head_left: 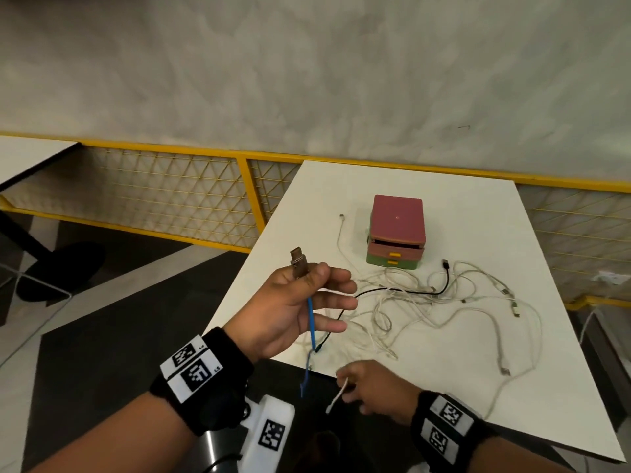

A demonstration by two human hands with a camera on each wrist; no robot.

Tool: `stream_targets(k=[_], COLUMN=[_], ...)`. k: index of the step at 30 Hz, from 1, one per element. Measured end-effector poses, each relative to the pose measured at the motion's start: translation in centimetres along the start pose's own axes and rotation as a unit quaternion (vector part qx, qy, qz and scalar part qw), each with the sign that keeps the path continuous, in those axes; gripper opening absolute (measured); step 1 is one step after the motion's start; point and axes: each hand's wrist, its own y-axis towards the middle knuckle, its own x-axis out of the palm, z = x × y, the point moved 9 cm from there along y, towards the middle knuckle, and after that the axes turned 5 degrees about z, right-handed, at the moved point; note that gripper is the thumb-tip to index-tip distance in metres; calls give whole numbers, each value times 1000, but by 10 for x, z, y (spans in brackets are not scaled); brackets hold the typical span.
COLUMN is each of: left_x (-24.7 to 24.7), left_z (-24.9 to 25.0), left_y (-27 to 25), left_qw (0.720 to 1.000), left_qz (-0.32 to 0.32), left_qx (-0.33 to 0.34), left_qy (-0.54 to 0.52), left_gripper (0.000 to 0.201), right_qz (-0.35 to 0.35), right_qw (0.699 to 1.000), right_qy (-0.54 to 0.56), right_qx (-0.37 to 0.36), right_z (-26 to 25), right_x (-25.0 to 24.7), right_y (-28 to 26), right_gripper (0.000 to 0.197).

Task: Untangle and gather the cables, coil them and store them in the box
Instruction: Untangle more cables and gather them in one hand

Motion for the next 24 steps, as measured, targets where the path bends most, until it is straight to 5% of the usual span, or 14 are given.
stream_targets(k=[7,15,20,24], left_x=[-31,-14,16,29], left_z=[-27,-41,-39,-37], left_y=[-6,9,41,57], left_qw=[994,992,995,992], left_qz=[77,70,32,4], left_qx=[-80,-80,-91,-124], left_qy=[-1,66,16,-38], left_gripper=[46,54,56,64], right_qz=[265,356,358,356], right_qw=[949,914,915,887], right_qy=[100,130,-32,-219], right_qx=[-139,-144,-186,-196], right_z=[-92,-119,-127,-126], right_x=[-113,-162,-146,-125], right_y=[-49,-88,-94,-92], right_gripper=[16,32,40,56])
